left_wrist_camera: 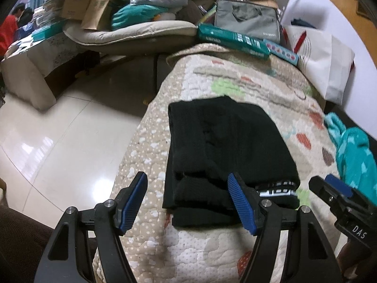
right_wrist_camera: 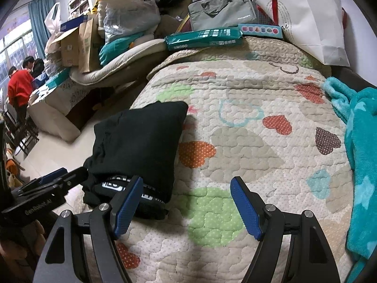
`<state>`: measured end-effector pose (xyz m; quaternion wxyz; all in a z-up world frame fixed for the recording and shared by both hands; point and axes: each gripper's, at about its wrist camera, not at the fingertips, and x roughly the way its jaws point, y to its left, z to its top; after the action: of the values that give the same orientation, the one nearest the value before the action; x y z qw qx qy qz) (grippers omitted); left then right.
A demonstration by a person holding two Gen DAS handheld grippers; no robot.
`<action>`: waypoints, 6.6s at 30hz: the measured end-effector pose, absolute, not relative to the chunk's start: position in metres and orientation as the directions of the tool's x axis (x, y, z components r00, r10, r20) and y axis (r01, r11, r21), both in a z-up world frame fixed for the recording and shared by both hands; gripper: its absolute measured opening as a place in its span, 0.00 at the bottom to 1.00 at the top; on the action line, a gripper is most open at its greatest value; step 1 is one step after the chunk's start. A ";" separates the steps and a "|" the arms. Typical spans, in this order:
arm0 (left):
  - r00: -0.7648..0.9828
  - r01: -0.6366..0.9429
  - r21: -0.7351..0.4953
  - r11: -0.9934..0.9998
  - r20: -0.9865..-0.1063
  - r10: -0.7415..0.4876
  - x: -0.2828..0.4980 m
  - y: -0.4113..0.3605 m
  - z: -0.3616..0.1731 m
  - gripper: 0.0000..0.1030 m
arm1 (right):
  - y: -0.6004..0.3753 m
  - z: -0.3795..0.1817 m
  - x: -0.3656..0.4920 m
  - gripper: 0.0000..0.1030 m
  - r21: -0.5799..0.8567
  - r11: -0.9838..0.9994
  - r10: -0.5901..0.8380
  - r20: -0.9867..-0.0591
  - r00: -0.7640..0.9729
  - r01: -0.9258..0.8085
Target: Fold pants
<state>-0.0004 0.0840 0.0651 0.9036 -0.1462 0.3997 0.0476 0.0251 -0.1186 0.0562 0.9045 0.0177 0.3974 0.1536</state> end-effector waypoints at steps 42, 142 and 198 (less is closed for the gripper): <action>0.553 -0.192 -0.359 0.913 -0.809 -0.202 0.074 0.106 0.030 0.71 | -0.120 0.014 0.157 0.83 0.579 0.795 0.591 -0.673 0.445 -0.179; 0.477 -0.156 -0.423 0.892 -0.824 -0.307 0.213 0.054 0.049 0.53 | -0.157 0.048 0.210 0.62 0.355 0.902 0.432 -0.749 0.502 -0.247; 0.674 -0.219 0.024 0.975 -0.719 0.169 0.059 0.077 0.081 0.64 | -0.143 0.096 0.090 0.82 0.265 0.944 0.325 -0.640 0.696 -0.197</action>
<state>0.0593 0.0774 0.0807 0.9143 -0.0319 0.3895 0.1062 0.0898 -0.1428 0.0960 0.9167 0.0880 0.3628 0.1424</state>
